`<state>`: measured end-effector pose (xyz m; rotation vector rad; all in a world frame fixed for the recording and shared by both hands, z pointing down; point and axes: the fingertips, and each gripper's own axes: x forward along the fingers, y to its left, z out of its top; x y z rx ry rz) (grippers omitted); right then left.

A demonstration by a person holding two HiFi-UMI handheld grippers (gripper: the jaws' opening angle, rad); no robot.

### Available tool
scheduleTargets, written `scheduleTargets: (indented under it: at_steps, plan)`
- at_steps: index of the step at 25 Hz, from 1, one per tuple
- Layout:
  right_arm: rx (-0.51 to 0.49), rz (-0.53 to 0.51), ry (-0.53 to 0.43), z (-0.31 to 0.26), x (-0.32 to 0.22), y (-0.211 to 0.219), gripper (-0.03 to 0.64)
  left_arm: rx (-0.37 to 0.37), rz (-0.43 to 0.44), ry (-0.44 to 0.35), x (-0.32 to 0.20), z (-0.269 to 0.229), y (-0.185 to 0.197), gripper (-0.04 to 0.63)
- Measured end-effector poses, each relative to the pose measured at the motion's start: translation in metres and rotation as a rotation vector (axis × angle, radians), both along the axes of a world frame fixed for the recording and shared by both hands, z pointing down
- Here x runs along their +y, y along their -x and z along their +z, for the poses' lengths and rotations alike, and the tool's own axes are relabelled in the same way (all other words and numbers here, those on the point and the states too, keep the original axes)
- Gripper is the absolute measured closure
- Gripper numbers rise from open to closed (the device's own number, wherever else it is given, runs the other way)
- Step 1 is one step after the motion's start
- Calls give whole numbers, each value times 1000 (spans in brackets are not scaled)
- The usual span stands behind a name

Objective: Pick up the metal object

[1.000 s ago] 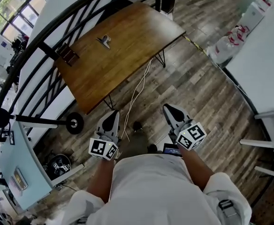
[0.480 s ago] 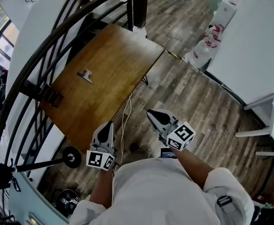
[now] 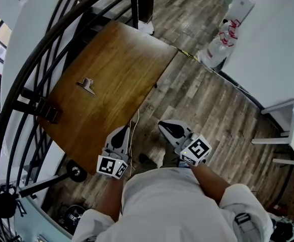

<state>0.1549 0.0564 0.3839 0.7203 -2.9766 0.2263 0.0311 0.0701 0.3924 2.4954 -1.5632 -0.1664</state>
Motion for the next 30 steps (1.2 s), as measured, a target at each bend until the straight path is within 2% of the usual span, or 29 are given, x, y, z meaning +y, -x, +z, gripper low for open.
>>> scheduleTargets:
  at_steps: [3, 9, 13, 17, 25, 30]
  plan:
    - [-12, -17, 2, 3, -32, 0, 591, -11, -29, 9, -23, 4, 4, 583]
    - [-53, -88, -22, -1, -121, -1, 592, -31, -171, 28, -86, -1, 11, 583]
    - [-80, -162, -14, -8, -175, -12, 592, -1, -262, 56, -123, -5, -3, 583]
    - [-102, -249, 10, -16, -221, -27, 592, -8, -332, 91, -154, -8, -24, 583]
    - [-127, -425, 62, 0, -272, -5, 592, -32, -530, 142, -182, -7, -9, 583]
    - [-120, -477, 102, 17, -287, 14, 591, -28, -613, 162, -180, 1, 15, 583]
